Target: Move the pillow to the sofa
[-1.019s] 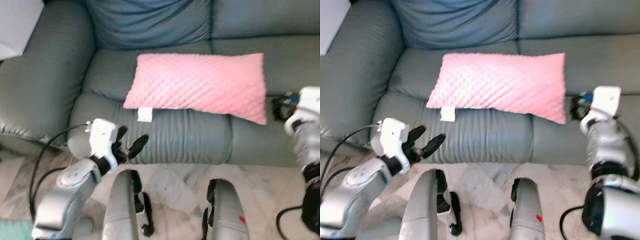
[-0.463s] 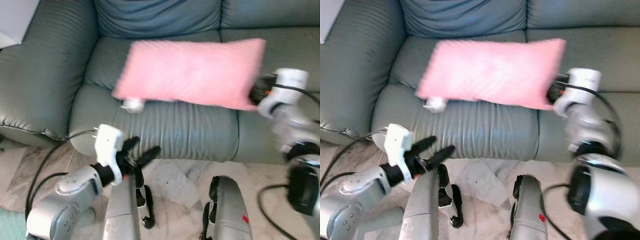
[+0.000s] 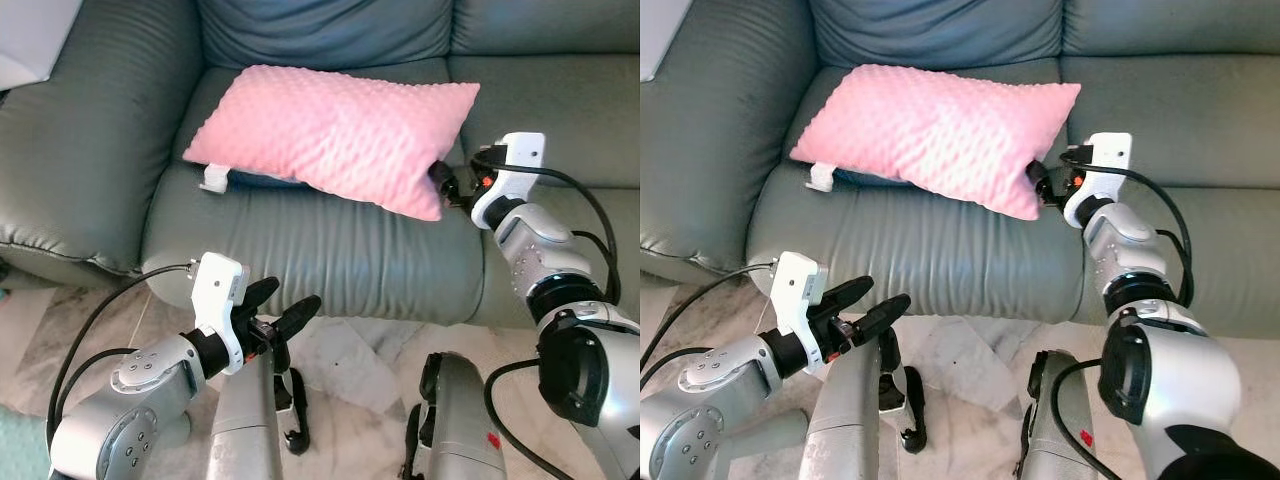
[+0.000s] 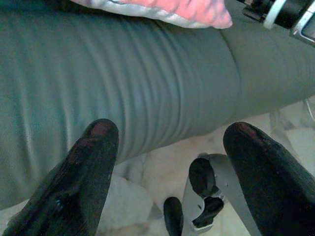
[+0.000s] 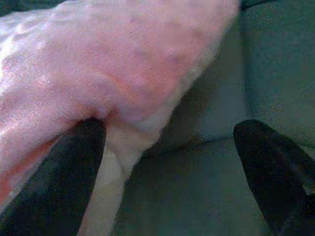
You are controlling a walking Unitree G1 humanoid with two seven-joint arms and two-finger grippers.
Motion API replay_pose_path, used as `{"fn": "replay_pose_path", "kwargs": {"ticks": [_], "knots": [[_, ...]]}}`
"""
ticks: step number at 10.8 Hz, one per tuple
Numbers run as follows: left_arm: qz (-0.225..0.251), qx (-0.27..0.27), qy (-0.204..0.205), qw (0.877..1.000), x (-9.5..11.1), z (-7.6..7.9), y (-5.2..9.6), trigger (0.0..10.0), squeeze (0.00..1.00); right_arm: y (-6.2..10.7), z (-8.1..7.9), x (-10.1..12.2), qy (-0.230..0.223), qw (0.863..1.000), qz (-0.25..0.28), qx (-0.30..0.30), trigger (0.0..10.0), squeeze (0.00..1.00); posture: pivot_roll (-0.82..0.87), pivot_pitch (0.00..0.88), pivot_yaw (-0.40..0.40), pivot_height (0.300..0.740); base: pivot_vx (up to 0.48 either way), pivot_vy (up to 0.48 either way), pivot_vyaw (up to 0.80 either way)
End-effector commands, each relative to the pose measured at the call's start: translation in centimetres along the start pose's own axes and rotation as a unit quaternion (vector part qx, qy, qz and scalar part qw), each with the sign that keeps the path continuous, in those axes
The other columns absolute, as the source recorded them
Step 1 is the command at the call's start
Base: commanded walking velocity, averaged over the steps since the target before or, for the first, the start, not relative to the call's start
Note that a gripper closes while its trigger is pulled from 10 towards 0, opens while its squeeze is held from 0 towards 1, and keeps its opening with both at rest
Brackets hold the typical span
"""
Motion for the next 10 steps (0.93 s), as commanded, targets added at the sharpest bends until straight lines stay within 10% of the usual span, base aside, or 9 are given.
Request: {"fn": "replay_pose_path", "kwargs": {"ticks": [1, 3, 5, 10], "knots": [[-0.011, 0.008, 0.001, 1.0, -0.5, -0.1, 0.5, 10.0, 0.0, 0.6, 1.1, -0.6, 0.009, 1.0, -0.007, -0.019, 10.0, 0.0, 0.1, 0.377, 0.118, 0.599, 0.0, 0.0, 0.0], [-0.01, 0.009, 0.004, 1.0, -0.6, 0.0, 0.4, 10.0, 0.0, 1.3, 2.7, -1.2, 0.064, 0.996, -0.017, -0.063, 10.0, 0.0, 0.09, 0.37, 0.111, 0.599, 0.0, 0.0, 0.0], [-0.005, 0.008, 0.005, 1.0, -0.4, 0.0, 0.0, 10.0, 0.0, 0.7, 0.5, -1.2, 0.038, 0.998, 0.019, -0.043, 10.0, 0.0, 0.08, 0.359, 0.106, 0.599, 0.0, 0.0, 0.0], [0.002, 0.002, 0.008, 1.0, -0.4, 0.2, -0.8, 10.0, 0.0, 3.7, -12.2, -3.7, -0.025, 0.994, 0.072, 0.072, 10.0, 0.0, 0.03, 0.327, 0.093, 0.599, 0.0, 0.0, 0.0]]}}
Point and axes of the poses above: a point about 5 cm out from each wrist's last joint towards the gripper, its own y axis pointing back from the gripper into the wrist, its own x axis along the axis of the wrist's last joint, z = x × y, the point moved 5 cm from there along -y, pointing out of the wrist towards the gripper, and after that the axes turned 12 degrees about -y, right-handed, at the moved point
